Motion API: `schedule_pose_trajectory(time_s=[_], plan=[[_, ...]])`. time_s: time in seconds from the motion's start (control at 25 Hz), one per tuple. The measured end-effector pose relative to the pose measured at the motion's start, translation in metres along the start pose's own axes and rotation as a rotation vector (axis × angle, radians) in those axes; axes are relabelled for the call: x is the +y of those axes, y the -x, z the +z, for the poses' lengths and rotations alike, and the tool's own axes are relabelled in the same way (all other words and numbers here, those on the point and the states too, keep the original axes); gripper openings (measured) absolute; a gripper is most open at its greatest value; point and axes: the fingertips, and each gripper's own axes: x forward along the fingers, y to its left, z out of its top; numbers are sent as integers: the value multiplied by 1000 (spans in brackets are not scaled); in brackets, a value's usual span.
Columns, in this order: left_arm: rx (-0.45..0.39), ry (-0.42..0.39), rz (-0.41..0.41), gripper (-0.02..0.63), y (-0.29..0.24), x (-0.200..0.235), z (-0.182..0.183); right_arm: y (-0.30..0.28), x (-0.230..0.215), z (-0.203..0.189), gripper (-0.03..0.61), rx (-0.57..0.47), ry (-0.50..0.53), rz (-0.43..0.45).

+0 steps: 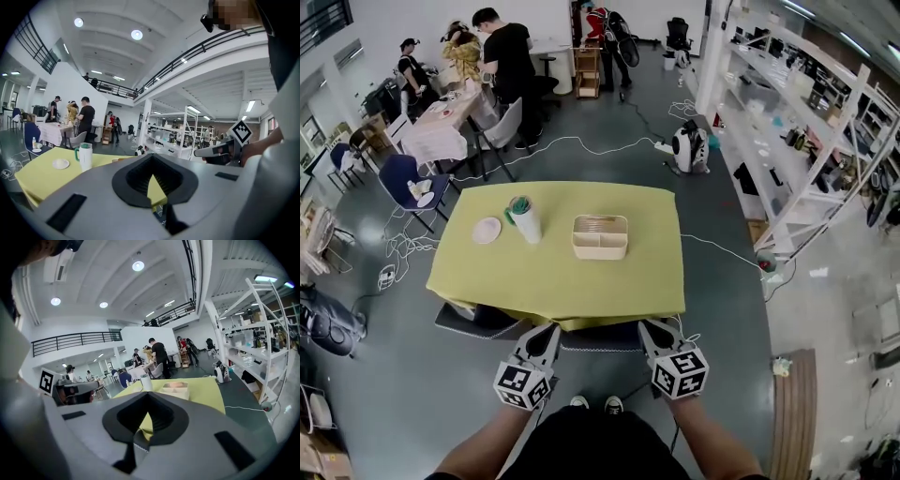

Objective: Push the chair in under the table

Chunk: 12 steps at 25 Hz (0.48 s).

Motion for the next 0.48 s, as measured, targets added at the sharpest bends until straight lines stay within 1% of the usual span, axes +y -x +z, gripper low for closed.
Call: schedule_pose_trajectory(time_s=[0.24,0.32,0.4,0.48], plan=[[-47,-2,-56,8,7,2,25,2,19,19,12,-33,-15,-17],[-53,-8,-65,8,8,5,31,0,23,26,12,-41,-5,-22],[-55,16,-62,8,9,13,34,-4,28,30,12,-46,15,-23],[-53,71,-45,8,10,23,37,-8,34,34,12,-49,23,-17]])
